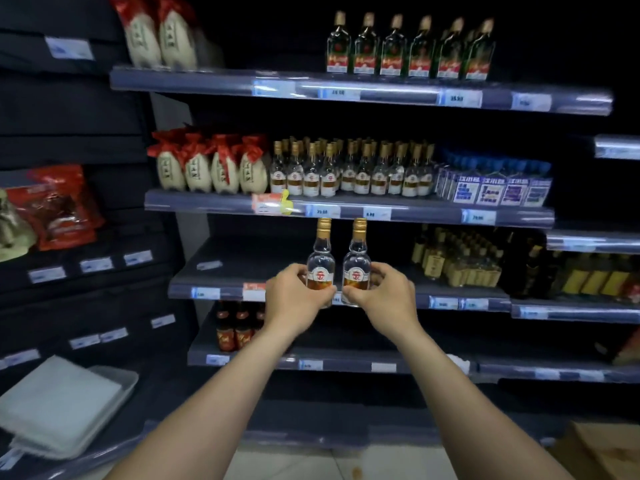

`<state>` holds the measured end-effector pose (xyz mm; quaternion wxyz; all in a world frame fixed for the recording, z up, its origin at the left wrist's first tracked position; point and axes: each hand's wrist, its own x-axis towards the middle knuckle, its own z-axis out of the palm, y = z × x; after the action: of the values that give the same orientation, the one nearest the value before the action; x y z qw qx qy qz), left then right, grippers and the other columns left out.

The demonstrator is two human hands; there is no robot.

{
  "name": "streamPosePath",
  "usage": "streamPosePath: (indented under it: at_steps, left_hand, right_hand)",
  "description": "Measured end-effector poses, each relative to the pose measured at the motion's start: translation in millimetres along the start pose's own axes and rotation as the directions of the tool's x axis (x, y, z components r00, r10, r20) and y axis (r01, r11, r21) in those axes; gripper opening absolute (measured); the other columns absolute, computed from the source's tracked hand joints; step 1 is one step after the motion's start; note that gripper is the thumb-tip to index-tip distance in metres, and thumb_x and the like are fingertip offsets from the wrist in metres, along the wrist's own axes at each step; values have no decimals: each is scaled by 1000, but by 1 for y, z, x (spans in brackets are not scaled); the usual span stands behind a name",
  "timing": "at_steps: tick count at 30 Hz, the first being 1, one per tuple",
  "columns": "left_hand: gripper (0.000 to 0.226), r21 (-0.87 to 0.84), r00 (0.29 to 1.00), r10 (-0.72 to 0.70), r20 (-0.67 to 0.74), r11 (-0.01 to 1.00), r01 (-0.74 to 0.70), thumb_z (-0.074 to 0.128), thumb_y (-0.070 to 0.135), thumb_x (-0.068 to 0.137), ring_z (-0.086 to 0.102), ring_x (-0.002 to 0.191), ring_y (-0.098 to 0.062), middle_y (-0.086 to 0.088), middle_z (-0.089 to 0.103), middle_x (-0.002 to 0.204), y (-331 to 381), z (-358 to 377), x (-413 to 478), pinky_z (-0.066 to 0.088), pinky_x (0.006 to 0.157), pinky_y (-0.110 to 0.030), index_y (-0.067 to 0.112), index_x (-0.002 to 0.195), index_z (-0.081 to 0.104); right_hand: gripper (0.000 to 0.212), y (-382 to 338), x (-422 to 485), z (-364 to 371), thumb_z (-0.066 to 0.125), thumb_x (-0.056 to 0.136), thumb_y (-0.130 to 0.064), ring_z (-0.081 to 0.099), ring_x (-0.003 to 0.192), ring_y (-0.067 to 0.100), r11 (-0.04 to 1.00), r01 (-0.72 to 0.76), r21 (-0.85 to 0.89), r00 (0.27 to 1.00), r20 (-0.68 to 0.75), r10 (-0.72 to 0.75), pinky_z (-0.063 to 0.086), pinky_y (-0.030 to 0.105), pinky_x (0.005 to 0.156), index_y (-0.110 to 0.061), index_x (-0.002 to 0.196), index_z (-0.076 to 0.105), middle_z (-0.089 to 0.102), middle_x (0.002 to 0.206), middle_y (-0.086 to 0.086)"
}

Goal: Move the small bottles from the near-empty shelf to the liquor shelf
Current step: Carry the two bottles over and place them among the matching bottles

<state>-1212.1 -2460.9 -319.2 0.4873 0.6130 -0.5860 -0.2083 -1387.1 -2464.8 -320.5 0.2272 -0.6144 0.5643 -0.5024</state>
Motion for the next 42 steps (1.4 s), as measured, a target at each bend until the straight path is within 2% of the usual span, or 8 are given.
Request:
streamPosePath:
  at_steps: [7,10,13,16,23,28,33,42]
  left_hand:
    - [35,-32,992,-22,-127,999,18,90,45,61,61,68,14,18,68,72,32,94,124,42,53,-4,33,83,66]
    - [36,-27,983,9,-185,1000,-14,90,46,63,52,71,27,24,61,71,54,126,168,38,52,1,41,76,56]
    - [38,1,977,27,-211,1000,-27,87,51,64,55,66,20,27,58,73,73,152,208,38,51,-1,39,86,58]
    - [45,34,965,68,-252,998,-61,87,51,65,49,72,28,30,53,73,84,169,239,37,52,0,39,93,54]
    - [46,113,950,79,-302,992,-47,87,49,68,65,80,0,16,70,86,69,195,293,55,71,-21,25,104,71]
    - [25,201,941,157,-301,975,-99,88,42,70,59,67,7,19,65,71,57,196,309,39,64,-3,29,84,72]
    - [32,288,930,215,-299,949,-126,88,46,69,57,68,-7,10,63,72,50,195,322,32,56,-10,22,81,70]
    - [40,329,913,279,-297,928,-177,90,44,67,58,77,-15,2,65,81,35,196,334,34,66,-16,15,91,74]
  right_hand:
    - [44,55,160,-18,94,66,-25,68,76,-12,995,95,-15,995,17,-95,51,7,64,-39,97,65,72,78,-22]
    - [38,65,220,-26,92,66,-30,67,76,-12,991,136,-22,990,43,-135,54,14,65,-42,88,64,71,76,-26]
    - [38,71,269,-34,92,66,-33,67,78,-12,983,183,0,982,47,-183,55,16,66,-47,80,60,69,75,-29]
    - [39,78,306,-40,93,68,-32,68,79,-11,977,211,25,976,55,-212,56,15,67,-46,86,61,71,79,-28]
    - [45,91,364,-33,93,69,-27,65,77,-16,981,180,72,982,50,-184,49,6,58,-46,87,56,69,79,-25]
    - [51,100,379,-14,93,71,-24,64,79,-17,984,143,103,984,92,-152,48,4,57,-37,107,60,69,87,-21]
    - [49,100,390,1,93,71,-27,69,81,-7,984,152,95,982,100,-162,53,11,64,-41,100,56,72,91,-18]
    - [49,105,396,13,93,72,-27,70,83,-4,985,173,28,975,138,-175,56,15,70,-33,109,61,75,91,-14]
